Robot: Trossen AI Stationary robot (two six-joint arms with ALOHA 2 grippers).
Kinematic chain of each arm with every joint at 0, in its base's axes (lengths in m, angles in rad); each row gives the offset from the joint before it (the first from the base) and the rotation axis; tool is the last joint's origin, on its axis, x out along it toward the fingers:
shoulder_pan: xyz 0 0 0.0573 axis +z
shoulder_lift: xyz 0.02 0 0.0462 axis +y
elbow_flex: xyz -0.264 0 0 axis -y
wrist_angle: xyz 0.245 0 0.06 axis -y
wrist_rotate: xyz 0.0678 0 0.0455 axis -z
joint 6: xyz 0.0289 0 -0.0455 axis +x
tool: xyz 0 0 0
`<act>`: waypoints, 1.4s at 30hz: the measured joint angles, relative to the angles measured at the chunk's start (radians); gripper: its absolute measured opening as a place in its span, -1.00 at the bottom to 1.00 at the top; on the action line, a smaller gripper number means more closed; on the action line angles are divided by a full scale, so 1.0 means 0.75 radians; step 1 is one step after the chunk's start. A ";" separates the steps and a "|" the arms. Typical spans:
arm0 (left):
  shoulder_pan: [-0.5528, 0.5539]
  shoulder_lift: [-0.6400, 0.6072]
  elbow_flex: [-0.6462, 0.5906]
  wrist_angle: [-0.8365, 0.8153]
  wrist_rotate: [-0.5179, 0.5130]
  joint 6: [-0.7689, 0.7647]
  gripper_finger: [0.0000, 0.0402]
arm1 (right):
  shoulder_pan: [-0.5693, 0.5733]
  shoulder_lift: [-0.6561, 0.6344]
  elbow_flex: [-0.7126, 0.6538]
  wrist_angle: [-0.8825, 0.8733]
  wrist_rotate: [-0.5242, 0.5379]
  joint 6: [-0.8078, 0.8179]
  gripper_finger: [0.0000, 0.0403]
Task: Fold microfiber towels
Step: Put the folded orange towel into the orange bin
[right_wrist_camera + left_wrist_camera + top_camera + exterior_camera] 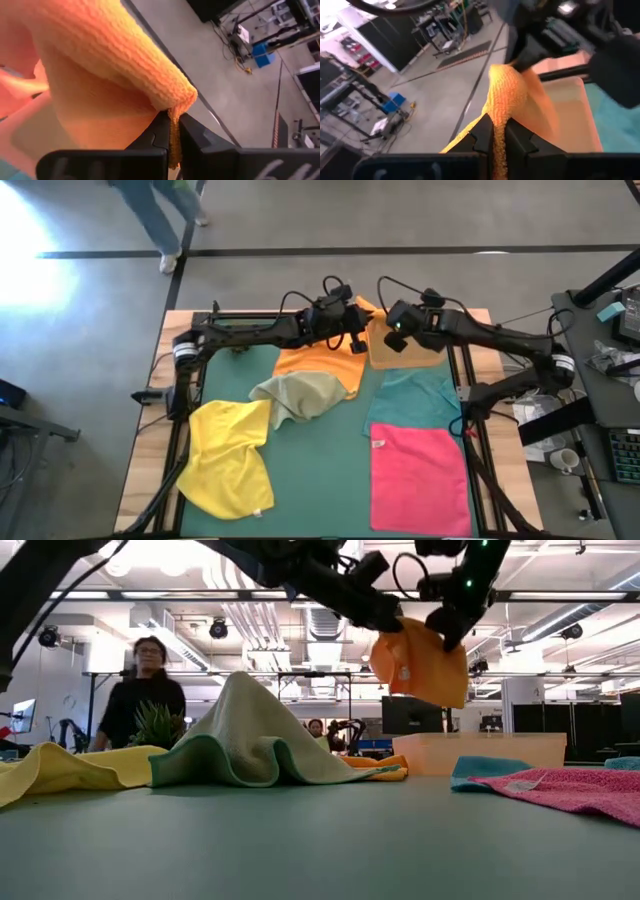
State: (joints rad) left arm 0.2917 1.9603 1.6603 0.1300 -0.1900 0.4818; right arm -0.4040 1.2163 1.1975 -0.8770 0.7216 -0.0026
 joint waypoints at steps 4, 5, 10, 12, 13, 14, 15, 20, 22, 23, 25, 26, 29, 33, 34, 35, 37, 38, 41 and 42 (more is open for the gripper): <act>0.026 0.068 0.047 -0.004 0.044 -0.005 -0.95 | -0.113 0.000 -0.062 0.126 -0.075 -0.114 -0.96; 0.029 0.089 0.065 -0.009 0.051 -0.004 -0.95 | -0.139 0.000 -0.077 0.148 -0.100 -0.129 -0.96; 0.037 0.205 0.161 -0.008 0.084 0.013 -0.95 | -0.253 0.000 -0.152 0.211 -0.138 -0.192 -0.96; 0.044 0.242 0.185 -0.015 0.087 0.053 -0.95 | -0.285 0.001 -0.173 0.217 -0.137 -0.193 -0.96; 0.048 0.258 0.191 -0.015 0.089 0.069 -0.95 | -0.299 0.001 -0.184 0.226 -0.135 -0.197 -0.96; 0.050 0.276 0.198 -0.015 0.092 0.074 -0.95 | -0.312 0.000 -0.198 0.249 -0.132 -0.205 -0.96; 0.053 0.292 0.205 -0.014 0.100 0.075 -0.95 | -0.323 0.000 -0.212 0.274 -0.119 -0.212 -0.96; 0.080 0.353 0.255 -0.010 0.142 0.099 -0.95 | -0.377 0.001 -0.279 0.407 -0.092 -0.258 -0.96; 0.092 0.375 0.282 -0.010 0.169 0.141 -0.95 | -0.388 0.001 -0.309 0.470 -0.078 -0.267 -0.96; 0.096 0.380 0.291 -0.013 0.171 0.165 -0.95 | -0.395 0.001 -0.328 0.514 -0.074 -0.272 -0.96; 0.106 0.395 0.314 -0.011 0.173 0.238 -0.95 | -0.400 0.001 -0.365 0.609 -0.052 -0.280 -0.96; 0.111 0.402 0.323 -0.013 0.175 0.277 -0.95 | -0.405 0.001 -0.385 0.651 -0.049 -0.292 -0.96; 0.130 0.424 0.347 -0.012 0.179 0.372 -0.95 | -0.421 0.001 -0.430 0.746 -0.049 -0.312 -0.96; 0.157 0.448 0.355 -0.012 0.217 0.458 -0.95 | -0.436 0.002 -0.485 0.831 -0.028 -0.334 -0.96; 0.162 0.457 0.355 -0.008 0.248 0.462 -0.95 | -0.439 0.002 -0.501 0.854 -0.024 -0.351 -0.96; 0.165 0.464 0.355 -0.010 0.268 0.458 -0.95 | -0.444 0.002 -0.518 0.871 -0.026 -0.371 -0.96; 0.167 0.483 0.355 -0.012 0.276 0.454 -0.95 | -0.448 0.003 -0.540 0.877 -0.039 -0.380 -0.96; 0.167 0.491 0.355 -0.015 0.276 0.454 -0.95 | -0.448 0.003 -0.552 0.878 -0.040 -0.381 -0.96; 0.161 0.498 0.360 -0.017 0.277 0.453 -0.95 | -0.448 0.013 -0.581 0.878 -0.041 -0.381 -0.96; 0.158 0.498 0.360 -0.013 0.279 0.455 -0.95 | -0.448 0.019 -0.592 0.879 -0.046 -0.380 -0.96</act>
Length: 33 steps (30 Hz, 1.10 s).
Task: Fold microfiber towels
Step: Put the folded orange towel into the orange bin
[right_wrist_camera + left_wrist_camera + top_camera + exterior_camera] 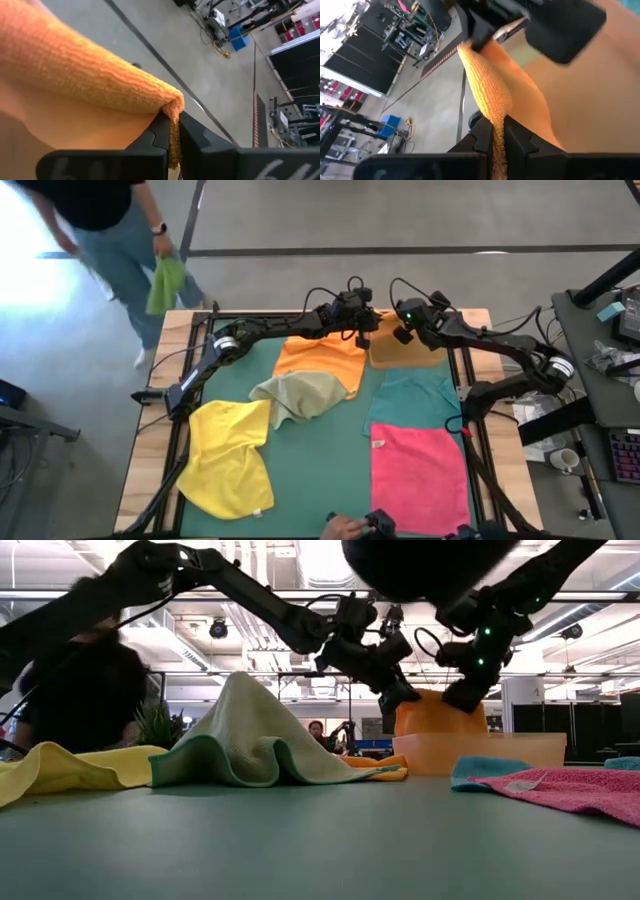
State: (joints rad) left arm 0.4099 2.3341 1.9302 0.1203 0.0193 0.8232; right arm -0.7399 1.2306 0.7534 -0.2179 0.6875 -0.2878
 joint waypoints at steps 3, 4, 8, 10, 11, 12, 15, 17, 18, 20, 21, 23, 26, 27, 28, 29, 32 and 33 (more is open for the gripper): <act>-0.010 0.000 -0.015 -0.016 0.007 -0.002 -0.95 | 0.001 0.015 -0.033 -0.002 -0.050 0.008 -0.96; -0.013 0.000 -0.021 -0.029 0.007 -0.002 -0.95 | 0.001 0.020 -0.048 -0.004 -0.071 0.014 -0.96; -0.018 0.001 -0.027 -0.031 0.007 0.012 -0.95 | 0.001 0.040 -0.082 0.030 -0.088 0.006 -0.96; -0.019 0.001 -0.027 -0.029 0.004 0.070 -0.95 | 0.001 0.040 -0.081 0.060 -0.055 -0.002 -0.96; -0.019 0.001 -0.027 -0.029 -0.005 0.113 -0.95 | 0.001 0.040 -0.079 0.083 -0.030 -0.002 -0.96; -0.017 0.001 -0.027 -0.025 -0.019 0.155 -0.95 | 0.001 0.040 -0.078 0.116 0.001 -0.004 -0.96; -0.007 0.000 -0.025 0.009 -0.066 0.237 -0.95 | -0.001 0.040 -0.074 0.204 0.079 -0.040 -0.96; -0.004 0.000 -0.026 0.011 -0.074 0.239 -0.95 | -0.004 0.041 -0.074 0.208 0.075 -0.038 -0.96; -0.004 0.000 -0.026 0.002 -0.075 0.235 -0.95 | -0.004 0.045 -0.075 0.195 0.062 -0.023 -0.96; -0.010 0.000 -0.029 -0.013 -0.073 0.201 -0.95 | -0.005 0.057 -0.101 0.179 -0.003 -0.003 -0.96; -0.016 0.000 -0.031 -0.025 -0.072 0.181 -0.95 | -0.006 0.065 -0.118 0.178 -0.036 -0.001 -0.96; -0.031 0.000 -0.032 -0.073 -0.066 0.143 -0.95 | -0.005 0.079 -0.144 0.161 -0.094 -0.002 -0.96; -0.058 0.000 -0.034 -0.156 -0.063 0.134 -0.95 | -0.003 0.077 -0.147 0.067 -0.198 0.031 -0.96; -0.065 0.000 -0.034 -0.176 -0.062 0.132 -0.95 | 0.001 0.072 -0.144 0.022 -0.237 0.052 -0.96; -0.074 0.000 -0.034 -0.193 -0.062 0.132 -0.95 | 0.002 0.069 -0.141 -0.012 -0.266 0.068 -0.96; -0.081 0.000 -0.034 -0.204 -0.062 0.132 -0.95 | 0.002 0.067 -0.134 -0.037 -0.284 0.081 -0.96; -0.106 -0.001 -0.034 -0.226 -0.063 0.130 -0.95 | 0.005 0.061 -0.115 -0.131 -0.324 0.105 -0.96; -0.114 -0.001 -0.034 -0.230 -0.063 0.130 -0.95 | 0.005 0.059 -0.109 -0.158 -0.346 0.109 -0.96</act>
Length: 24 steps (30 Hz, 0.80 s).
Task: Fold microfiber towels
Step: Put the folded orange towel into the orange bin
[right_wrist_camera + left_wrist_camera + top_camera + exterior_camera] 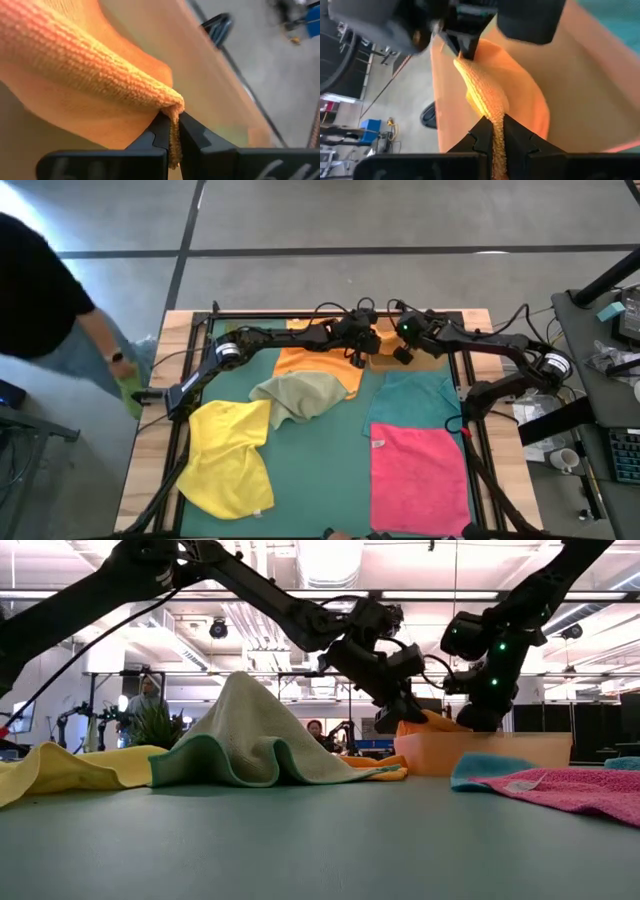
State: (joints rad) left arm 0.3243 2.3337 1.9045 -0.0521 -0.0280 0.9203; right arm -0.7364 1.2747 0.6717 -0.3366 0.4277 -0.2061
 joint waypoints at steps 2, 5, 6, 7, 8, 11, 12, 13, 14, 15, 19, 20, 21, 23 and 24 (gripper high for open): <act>-0.013 -0.001 0.000 -0.017 0.000 -0.008 -0.95 | 0.000 -0.005 0.013 -0.040 -0.035 0.014 -0.96; -0.017 -0.001 -0.001 -0.034 -0.016 -0.011 -0.95 | -0.001 -0.019 0.019 -0.053 -0.084 0.046 -0.95; -0.017 -0.003 -0.001 -0.036 -0.025 -0.026 -0.95 | -0.002 -0.023 0.024 -0.055 -0.091 0.056 -0.94; -0.016 -0.007 -0.001 -0.037 -0.036 -0.035 -0.95 | -0.002 -0.029 0.031 -0.062 -0.096 0.069 -0.93; -0.015 -0.011 -0.001 -0.037 -0.043 -0.049 -0.95 | -0.002 -0.036 0.038 -0.073 -0.098 0.075 -0.90; -0.016 -0.020 -0.001 -0.037 -0.045 -0.078 -0.95 | -0.002 -0.059 0.060 -0.128 -0.107 0.102 -0.80; -0.016 -0.020 -0.001 -0.038 -0.046 -0.098 -0.95 | -0.002 -0.071 0.067 -0.155 -0.111 0.104 -0.77; -0.016 -0.020 0.001 -0.047 -0.046 -0.102 -0.95 | -0.002 -0.082 0.075 -0.182 -0.118 0.105 -0.73; -0.016 -0.020 0.010 -0.072 -0.046 -0.114 -0.95 | -0.002 -0.094 0.082 -0.205 -0.132 0.105 -0.68; -0.018 -0.020 0.021 -0.090 -0.047 -0.139 -0.94 | -0.002 -0.105 0.088 -0.224 -0.151 0.107 -0.64; -0.024 -0.022 0.062 -0.155 -0.047 -0.257 -0.86 | -0.001 -0.139 0.096 -0.310 -0.218 0.137 -0.47; -0.026 -0.022 0.063 -0.167 -0.047 -0.288 -0.82 | -0.001 -0.146 0.096 -0.328 -0.223 0.143 -0.43; -0.028 -0.022 0.063 -0.170 -0.046 -0.314 -0.78 | -0.001 -0.154 0.096 -0.346 -0.224 0.148 -0.40; -0.030 -0.022 0.063 -0.176 -0.046 -0.345 -0.69 | -0.001 -0.167 0.096 -0.370 -0.226 0.159 -0.33; -0.033 -0.022 0.063 -0.173 -0.046 -0.348 -0.64 | -0.001 -0.174 0.096 -0.377 -0.227 0.160 -0.30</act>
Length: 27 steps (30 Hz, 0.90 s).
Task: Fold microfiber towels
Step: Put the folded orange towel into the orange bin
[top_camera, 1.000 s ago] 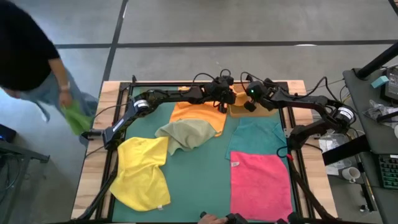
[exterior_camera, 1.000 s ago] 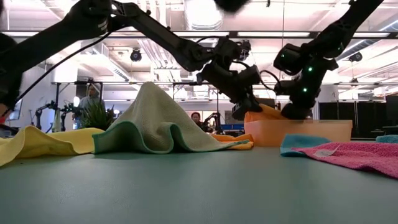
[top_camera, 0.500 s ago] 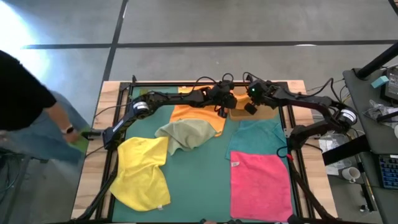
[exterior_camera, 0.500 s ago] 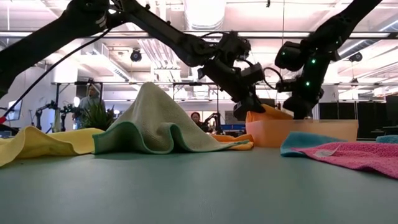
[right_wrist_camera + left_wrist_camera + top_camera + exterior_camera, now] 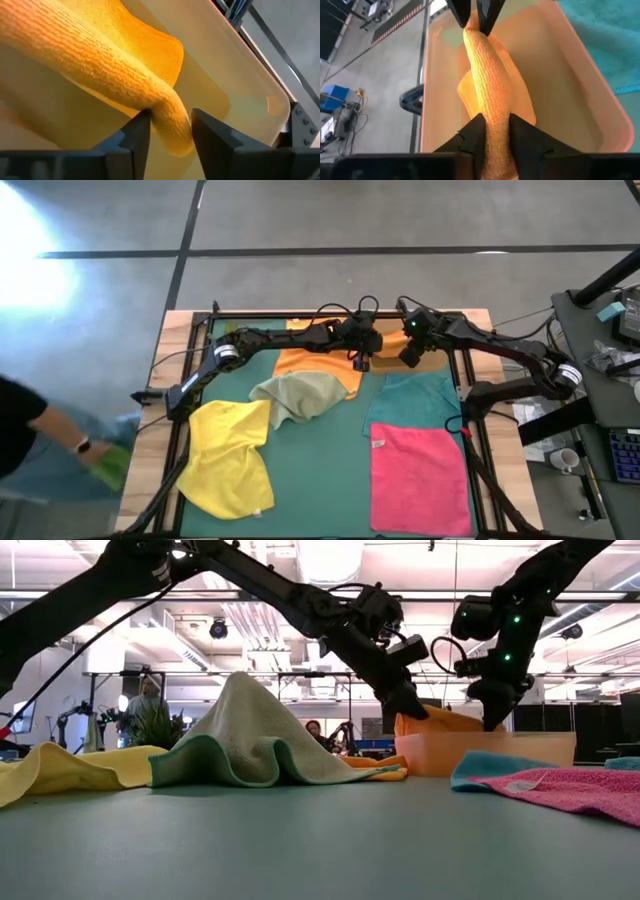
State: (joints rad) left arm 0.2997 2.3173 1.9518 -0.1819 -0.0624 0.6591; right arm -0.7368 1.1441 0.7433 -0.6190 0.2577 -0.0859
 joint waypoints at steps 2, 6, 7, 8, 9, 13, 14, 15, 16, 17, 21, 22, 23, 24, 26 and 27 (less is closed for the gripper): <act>-0.006 0.000 0.002 -0.005 0.000 -0.004 -0.54 | 0.000 -0.018 0.000 -0.011 -0.001 0.005 -0.25; -0.036 0.001 0.002 -0.042 0.004 -0.131 -0.36 | 0.001 -0.072 0.000 -0.013 -0.037 0.048 -0.19; -0.046 0.001 0.002 -0.051 0.006 -0.161 -0.34 | 0.001 -0.092 0.000 -0.016 -0.056 0.057 -0.18; -0.054 0.001 0.002 -0.056 0.006 -0.175 -0.32 | 0.001 -0.112 0.000 -0.023 -0.070 0.065 -0.17; -0.064 0.001 0.002 -0.061 0.006 -0.181 -0.31 | 0.001 -0.132 0.000 -0.035 -0.077 0.079 -0.16; -0.100 -0.011 0.002 -0.073 0.007 -0.187 -0.31 | 0.002 -0.222 0.001 -0.094 -0.101 0.118 -0.17; -0.107 -0.020 0.002 -0.081 0.007 -0.198 -0.30 | 0.002 -0.242 0.001 -0.103 -0.101 0.118 -0.18; -0.114 -0.034 0.002 -0.099 0.007 -0.207 -0.30 | 0.002 -0.259 0.001 -0.110 -0.104 0.119 -0.18; -0.118 -0.042 0.002 -0.115 0.006 -0.207 -0.30 | 0.002 -0.274 0.001 -0.111 -0.108 0.125 -0.19; -0.121 -0.061 0.002 -0.138 0.006 -0.208 -0.30 | 0.002 -0.286 0.001 -0.109 -0.118 0.134 -0.20; -0.122 -0.138 0.002 -0.282 -0.046 -0.209 -0.30 | 0.002 -0.297 0.001 -0.090 -0.188 0.207 -0.21; -0.120 -0.165 0.002 -0.332 -0.073 -0.214 -0.30 | 0.002 -0.290 0.001 -0.086 -0.207 0.231 -0.21; -0.118 -0.191 0.001 -0.357 -0.105 -0.226 -0.30 | 0.002 -0.279 0.001 -0.076 -0.231 0.257 -0.21; -0.116 -0.219 0.001 -0.370 -0.142 -0.249 -0.30 | 0.002 -0.268 0.001 -0.062 -0.260 0.281 -0.21; -0.108 -0.280 -0.004 -0.434 -0.214 -0.309 -0.30 | 0.002 -0.239 0.001 -0.041 -0.285 0.315 -0.22; -0.105 -0.307 -0.009 -0.465 -0.243 -0.337 -0.30 | 0.002 -0.226 0.001 -0.028 -0.295 0.327 -0.22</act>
State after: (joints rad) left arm 0.2212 2.0868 1.9450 -0.5305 -0.2446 0.4067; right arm -0.7353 0.9743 0.7441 -0.6401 0.0365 0.1594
